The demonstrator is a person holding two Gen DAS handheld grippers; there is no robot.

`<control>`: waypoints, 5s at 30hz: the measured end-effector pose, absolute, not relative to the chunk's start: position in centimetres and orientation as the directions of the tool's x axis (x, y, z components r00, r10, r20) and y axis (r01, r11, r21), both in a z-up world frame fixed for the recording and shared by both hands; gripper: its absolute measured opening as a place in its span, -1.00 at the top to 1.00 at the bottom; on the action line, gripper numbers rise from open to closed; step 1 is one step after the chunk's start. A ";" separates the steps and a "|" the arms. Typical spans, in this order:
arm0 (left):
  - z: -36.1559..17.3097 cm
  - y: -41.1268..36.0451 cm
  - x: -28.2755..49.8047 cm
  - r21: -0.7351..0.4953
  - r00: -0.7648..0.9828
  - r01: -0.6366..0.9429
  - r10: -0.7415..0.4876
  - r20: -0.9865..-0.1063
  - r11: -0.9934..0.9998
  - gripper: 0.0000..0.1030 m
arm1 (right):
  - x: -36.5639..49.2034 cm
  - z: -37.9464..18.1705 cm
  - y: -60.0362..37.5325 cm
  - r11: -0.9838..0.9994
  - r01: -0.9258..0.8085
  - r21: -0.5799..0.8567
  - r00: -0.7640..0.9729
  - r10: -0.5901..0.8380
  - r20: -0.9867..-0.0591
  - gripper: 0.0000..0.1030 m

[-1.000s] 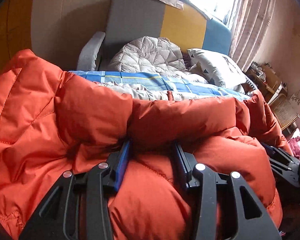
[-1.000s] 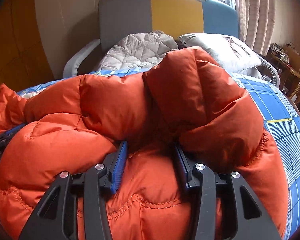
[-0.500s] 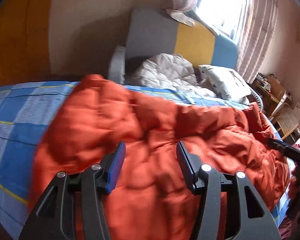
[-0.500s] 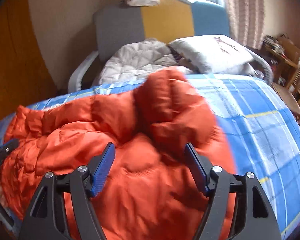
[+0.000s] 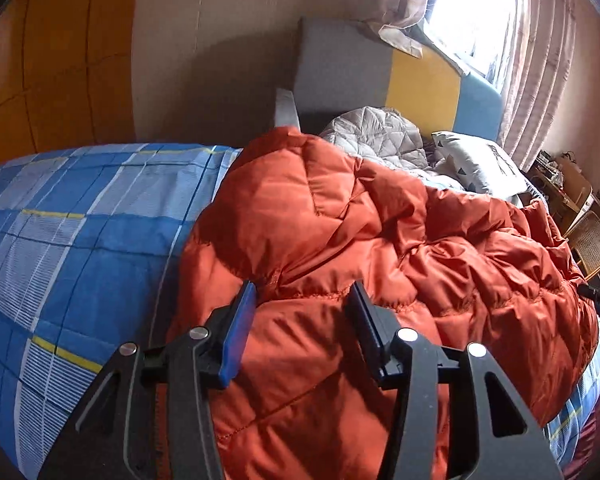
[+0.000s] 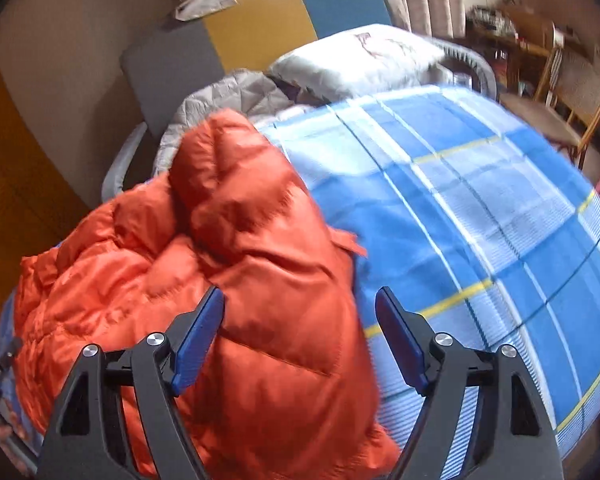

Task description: Fold large clothes

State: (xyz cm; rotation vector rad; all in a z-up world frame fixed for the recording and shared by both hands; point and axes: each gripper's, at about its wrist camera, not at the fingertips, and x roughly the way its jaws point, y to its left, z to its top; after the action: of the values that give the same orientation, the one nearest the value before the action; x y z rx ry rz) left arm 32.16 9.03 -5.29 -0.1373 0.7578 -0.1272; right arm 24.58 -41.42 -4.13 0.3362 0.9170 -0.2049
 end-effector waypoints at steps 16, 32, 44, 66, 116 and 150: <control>-7.7 8.3 32.9 -0.175 0.681 0.098 -0.194 -0.706 0.980 0.04 | 24.5 -9.2 -42.9 0.806 0.289 0.517 0.562 0.295 -0.773 -0.26; -9.2 9.7 33.8 -0.257 0.666 0.115 -0.266 -0.697 0.960 0.08 | 24.3 -2.9 -39.5 0.860 0.208 0.467 0.586 0.273 -0.763 0.69; -9.7 10.7 34.0 -0.305 0.664 0.130 -0.311 -0.680 0.943 0.09 | 24.7 6.1 -29.9 0.884 0.047 0.465 0.651 0.326 -0.685 0.74; -2.2 4.1 33.6 -0.293 0.720 0.200 -0.343 -0.603 0.935 0.10 | 24.8 2.5 -33.8 0.874 0.193 0.447 0.657 0.223 -0.720 0.77; -6.8 16.3 29.7 -0.507 0.611 0.100 -0.455 -0.648 0.856 0.38 | 27.7 2.1 -6.5 0.929 -0.038 0.367 0.590 0.317 -0.743 0.77; -2.4 20.2 28.7 -0.417 0.649 0.018 -0.328 -0.687 0.909 0.12 | 24.5 -3.0 -2.5 0.930 -0.103 0.353 0.609 0.339 -0.717 0.59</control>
State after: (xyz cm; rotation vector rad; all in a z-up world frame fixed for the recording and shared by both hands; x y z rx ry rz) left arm 28.71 20.15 -2.36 -0.3946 0.8472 -0.2024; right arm 24.54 -2.51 -2.99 0.2897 0.8816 0.2592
